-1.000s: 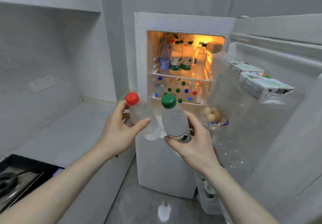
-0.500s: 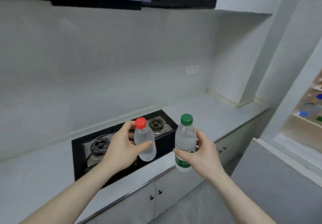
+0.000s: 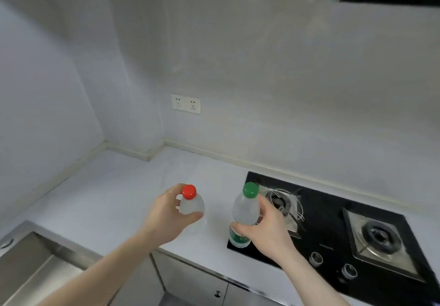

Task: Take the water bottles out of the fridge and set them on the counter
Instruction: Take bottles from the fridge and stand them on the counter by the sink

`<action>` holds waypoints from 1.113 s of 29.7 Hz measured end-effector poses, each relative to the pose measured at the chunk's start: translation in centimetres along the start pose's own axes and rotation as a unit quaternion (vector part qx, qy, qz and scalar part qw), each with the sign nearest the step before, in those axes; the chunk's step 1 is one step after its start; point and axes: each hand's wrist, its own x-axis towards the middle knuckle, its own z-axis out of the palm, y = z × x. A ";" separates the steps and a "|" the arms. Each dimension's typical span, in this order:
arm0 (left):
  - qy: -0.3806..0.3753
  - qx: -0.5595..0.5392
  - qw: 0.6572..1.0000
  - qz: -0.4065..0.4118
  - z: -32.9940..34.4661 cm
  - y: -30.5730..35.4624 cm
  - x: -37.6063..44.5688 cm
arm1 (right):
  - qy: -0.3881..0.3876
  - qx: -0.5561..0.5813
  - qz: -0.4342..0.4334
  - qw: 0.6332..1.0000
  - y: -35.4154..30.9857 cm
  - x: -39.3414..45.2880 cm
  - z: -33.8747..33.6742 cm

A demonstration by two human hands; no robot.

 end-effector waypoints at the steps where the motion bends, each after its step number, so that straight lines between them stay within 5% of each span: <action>1: 0.019 0.017 1.000 -0.017 -1.1 -1.4 0.2 | -0.022 0.003 -0.009 1.000 -0.2 1.5 1.1; 16: 0.237 0.039 0.929 -0.282 -9.5 -14.9 -3.6 | -0.249 -0.060 -0.052 0.965 -1.9 13.3 19.0; 33: 0.220 0.048 0.916 -0.332 -19.8 -33.4 3.1 | -0.259 -0.121 0.044 0.957 -6.8 17.5 46.4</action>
